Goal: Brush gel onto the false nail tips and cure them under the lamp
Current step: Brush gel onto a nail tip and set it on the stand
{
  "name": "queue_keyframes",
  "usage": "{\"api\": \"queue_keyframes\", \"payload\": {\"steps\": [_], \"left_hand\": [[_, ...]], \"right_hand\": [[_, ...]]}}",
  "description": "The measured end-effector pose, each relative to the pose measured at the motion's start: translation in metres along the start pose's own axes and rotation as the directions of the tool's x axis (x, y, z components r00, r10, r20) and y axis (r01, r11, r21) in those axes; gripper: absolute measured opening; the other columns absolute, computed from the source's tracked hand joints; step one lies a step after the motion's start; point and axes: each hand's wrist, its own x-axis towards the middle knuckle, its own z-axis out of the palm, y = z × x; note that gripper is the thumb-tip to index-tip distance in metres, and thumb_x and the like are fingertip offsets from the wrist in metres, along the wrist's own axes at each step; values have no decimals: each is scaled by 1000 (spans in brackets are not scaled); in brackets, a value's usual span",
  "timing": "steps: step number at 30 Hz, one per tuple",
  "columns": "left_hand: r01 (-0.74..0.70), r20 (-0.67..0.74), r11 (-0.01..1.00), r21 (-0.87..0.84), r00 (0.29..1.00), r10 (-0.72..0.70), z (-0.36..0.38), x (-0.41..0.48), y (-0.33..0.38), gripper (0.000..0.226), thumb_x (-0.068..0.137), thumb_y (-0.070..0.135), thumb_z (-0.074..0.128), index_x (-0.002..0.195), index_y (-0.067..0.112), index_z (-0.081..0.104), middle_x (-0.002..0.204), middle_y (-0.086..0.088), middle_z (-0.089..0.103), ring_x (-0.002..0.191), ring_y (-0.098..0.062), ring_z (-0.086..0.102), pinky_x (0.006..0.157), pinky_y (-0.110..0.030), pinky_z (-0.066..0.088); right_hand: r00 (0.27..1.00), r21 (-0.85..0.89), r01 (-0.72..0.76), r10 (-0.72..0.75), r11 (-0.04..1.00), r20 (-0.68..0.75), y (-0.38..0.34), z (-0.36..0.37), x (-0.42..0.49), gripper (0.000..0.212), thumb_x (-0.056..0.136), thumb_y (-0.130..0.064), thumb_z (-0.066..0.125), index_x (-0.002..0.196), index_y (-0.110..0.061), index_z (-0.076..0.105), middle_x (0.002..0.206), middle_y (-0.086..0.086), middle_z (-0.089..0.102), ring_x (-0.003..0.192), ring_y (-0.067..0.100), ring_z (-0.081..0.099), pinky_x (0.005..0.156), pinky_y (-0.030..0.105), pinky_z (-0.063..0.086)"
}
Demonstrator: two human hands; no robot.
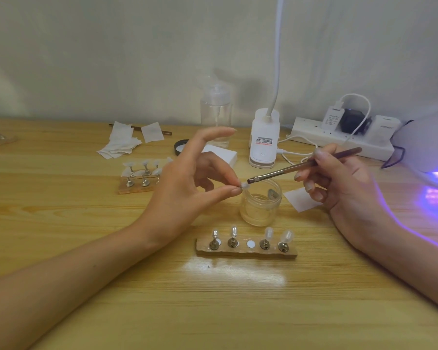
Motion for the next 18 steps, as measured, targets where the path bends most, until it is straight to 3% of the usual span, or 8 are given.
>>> {"api": "queue_keyframes", "payload": {"steps": [5,14,18], "left_hand": [[-4,-4,1000,18,1000,5,1,0,1,74,81,3,81,141,24,44,84,3,74,86,-19,73,67,-40,55],[6,-2,1000,22,1000,-6,1,1,0,71,82,4,81,140,23,44,84,4,74,85,-17,73,63,-33,53],[3,-2,1000,24,1000,-3,1,1,0,70,82,4,81,139,23,45,83,5,75,85,-16,73,60,-34,50]], "right_hand": [[999,-24,-1,2,1000,37,2,0,1,26,83,-40,75,76,-22,57,72,6,71,53,9,55,45,15,39],[999,3,-16,16,1000,-47,3,-2,2,20,84,-32,63,80,-15,52,66,6,68,46,8,49,40,14,35],[1000,4,5,-5,1000,10,2,-1,2,24,88,-37,64,81,-18,51,70,3,71,47,7,49,41,13,34]]}}
